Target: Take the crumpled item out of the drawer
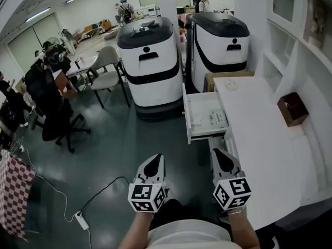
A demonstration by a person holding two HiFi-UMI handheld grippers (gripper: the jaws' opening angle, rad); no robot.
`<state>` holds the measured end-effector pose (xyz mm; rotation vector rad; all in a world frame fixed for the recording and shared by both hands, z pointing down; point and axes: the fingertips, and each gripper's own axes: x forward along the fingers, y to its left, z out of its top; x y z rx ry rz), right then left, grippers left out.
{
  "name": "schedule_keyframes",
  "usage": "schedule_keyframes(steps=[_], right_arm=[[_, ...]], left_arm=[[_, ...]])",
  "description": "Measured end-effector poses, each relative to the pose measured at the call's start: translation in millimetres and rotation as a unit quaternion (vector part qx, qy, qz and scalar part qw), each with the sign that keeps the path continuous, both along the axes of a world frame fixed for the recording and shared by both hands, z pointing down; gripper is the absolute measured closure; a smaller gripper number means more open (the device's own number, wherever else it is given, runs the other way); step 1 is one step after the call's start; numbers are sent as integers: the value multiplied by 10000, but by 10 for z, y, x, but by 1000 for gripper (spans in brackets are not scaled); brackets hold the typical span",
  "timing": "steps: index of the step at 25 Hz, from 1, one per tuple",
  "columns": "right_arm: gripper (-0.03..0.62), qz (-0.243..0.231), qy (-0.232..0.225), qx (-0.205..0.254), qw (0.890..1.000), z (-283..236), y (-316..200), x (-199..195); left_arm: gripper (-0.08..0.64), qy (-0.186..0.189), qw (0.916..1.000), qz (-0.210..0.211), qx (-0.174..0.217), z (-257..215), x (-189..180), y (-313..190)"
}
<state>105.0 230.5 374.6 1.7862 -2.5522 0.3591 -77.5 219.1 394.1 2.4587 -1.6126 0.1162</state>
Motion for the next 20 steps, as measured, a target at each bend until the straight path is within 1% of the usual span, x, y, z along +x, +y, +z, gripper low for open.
schedule_keyframes(steps=[5,10,12,15,20], right_arm=[[586,-30,1,-21,10000,22,-71,11],[545,52,-87,-125,9999,77,-248,13],[528,89,-130,-184,9997,112,-353,12],[507,191,-76,-300,9993,184,-528,20],[492,265,-88,-481,9985,289,-973,3]], left_arm=[[566,7,10000,-36,-37,25,7,-64],[566,-20,9999,-12,-134,96,-27,-239],[566,-10,9999,6,-172,131,-41,-358],[566,23,9997,50,-220,189,-56,-567],[566,70,9994,120,-310,264,-87,-1063]])
